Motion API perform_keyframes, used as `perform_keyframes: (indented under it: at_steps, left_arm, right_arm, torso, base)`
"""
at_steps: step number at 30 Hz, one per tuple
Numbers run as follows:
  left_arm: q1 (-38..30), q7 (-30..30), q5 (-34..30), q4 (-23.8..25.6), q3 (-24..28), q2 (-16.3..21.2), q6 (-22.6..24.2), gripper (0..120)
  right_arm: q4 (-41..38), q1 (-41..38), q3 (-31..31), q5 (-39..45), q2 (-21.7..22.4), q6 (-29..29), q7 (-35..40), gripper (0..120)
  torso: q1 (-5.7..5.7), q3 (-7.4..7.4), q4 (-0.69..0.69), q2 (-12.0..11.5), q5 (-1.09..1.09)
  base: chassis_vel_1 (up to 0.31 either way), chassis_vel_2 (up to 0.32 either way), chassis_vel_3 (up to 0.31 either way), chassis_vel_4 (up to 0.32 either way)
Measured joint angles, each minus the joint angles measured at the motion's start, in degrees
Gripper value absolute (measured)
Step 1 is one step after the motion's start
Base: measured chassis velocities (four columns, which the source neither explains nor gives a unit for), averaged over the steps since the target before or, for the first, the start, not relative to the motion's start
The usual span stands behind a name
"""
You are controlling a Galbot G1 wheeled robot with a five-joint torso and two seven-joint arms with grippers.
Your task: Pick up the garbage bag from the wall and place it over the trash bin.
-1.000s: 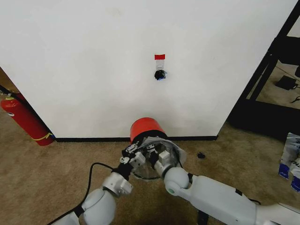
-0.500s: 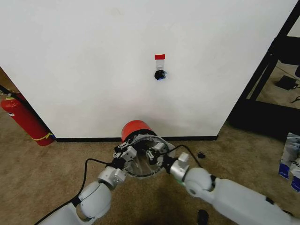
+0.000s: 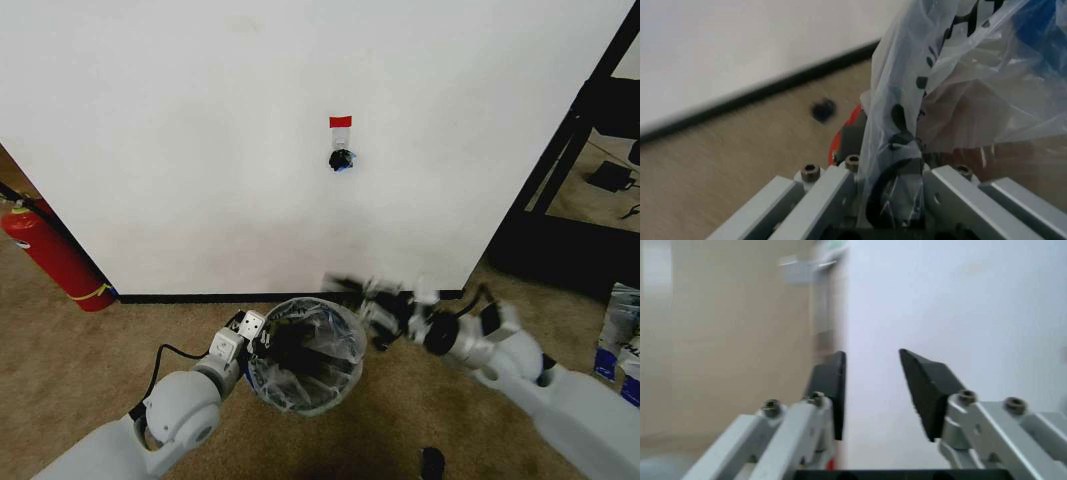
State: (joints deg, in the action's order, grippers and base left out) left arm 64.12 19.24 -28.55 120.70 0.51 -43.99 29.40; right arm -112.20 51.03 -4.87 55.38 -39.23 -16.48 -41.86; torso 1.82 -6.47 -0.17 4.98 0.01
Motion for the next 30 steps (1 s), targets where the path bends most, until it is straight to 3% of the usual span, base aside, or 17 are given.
perform_keyframes:
  at_steps: [2,5,7,8,10,13,16,22,25,30]
  left_arm:
    - [-0.38,0.69,-5.60,0.29,-0.53,0.04,2.73,0]
    - [-1.08,1.69,-12.82,0.27,-1.53,-0.65,5.89,0]
    - [-1.22,2.58,-21.13,0.23,-3.77,-2.15,9.15,0]
    - [-1.22,2.58,-21.13,0.23,-3.77,-2.15,9.15,0]
    - [-2.48,4.02,-27.18,-1.39,-4.97,-4.65,11.12,0]
    - [-4.16,4.98,-31.99,-5.73,-5.29,-8.36,12.86,0]
    - [-4.96,5.78,-31.39,-9.98,-4.41,-12.13,12.99,0]
    - [-6.04,5.78,-27.74,-16.82,-3.40,-18.24,11.02,0]
    - [-5.25,4.95,-26.56,-16.29,-3.74,-18.09,9.16,8]
    - [-1.12,2.14,-21.28,-9.13,-6.02,-13.88,7.57,27]
  right_arm:
    - [-2.70,2.22,5.09,1.37,-0.17,-0.50,1.32,39]
    - [-5.95,4.79,9.57,0.80,-1.05,-1.82,9.33,52]
    - [-9.43,6.75,11.42,-5.13,-3.15,-3.15,25.74,61]
    - [-9.43,6.75,11.42,-5.13,-3.15,-3.15,25.74,61]
    - [-11.23,9.87,12.78,-12.67,-6.69,-3.85,38.13,69]
    - [-11.69,16.01,16.51,-18.37,-10.92,-4.64,40.00,83]
    - [-12.98,20.96,19.09,-19.59,-11.88,-4.75,40.01,94]
    - [-14.27,24.80,21.08,-20.75,-12.83,-5.09,39.80,100]
    - [-14.11,24.94,21.07,-21.39,-13.03,-5.23,39.57,100]
    - [-13.00,24.42,20.21,-22.34,-13.75,-5.37,39.36,100]
  torso:
    - [0.00,0.00,-0.04,0.00,0.00]
    - [0.00,0.00,-0.03,0.00,0.00]
    - [0.00,0.00,0.00,0.00,0.00]
    - [0.00,0.00,0.00,0.00,0.00]
    - [0.00,0.00,0.01,0.00,-0.01]
    - [0.00,-0.01,-0.01,0.00,0.01]
    - [0.00,0.00,-0.01,0.00,0.01]
    - [0.00,0.00,-0.02,0.00,0.00]
    - [0.00,0.00,-0.01,0.00,-0.01]
    - [0.00,0.00,0.00,0.00,0.00]
  base:
    - [0.000,0.000,0.000,0.000]
    - [0.000,0.000,0.000,0.000]
    - [0.000,0.000,0.000,0.000]
    - [0.000,0.000,0.000,0.000]
    - [0.000,0.000,0.000,0.000]
    - [0.000,0.000,0.000,0.000]
    - [0.000,0.000,0.000,0.000]
    - [0.000,0.000,0.000,0.000]
    - [0.000,0.000,0.000,0.000]
    - [0.000,0.000,0.000,0.000]
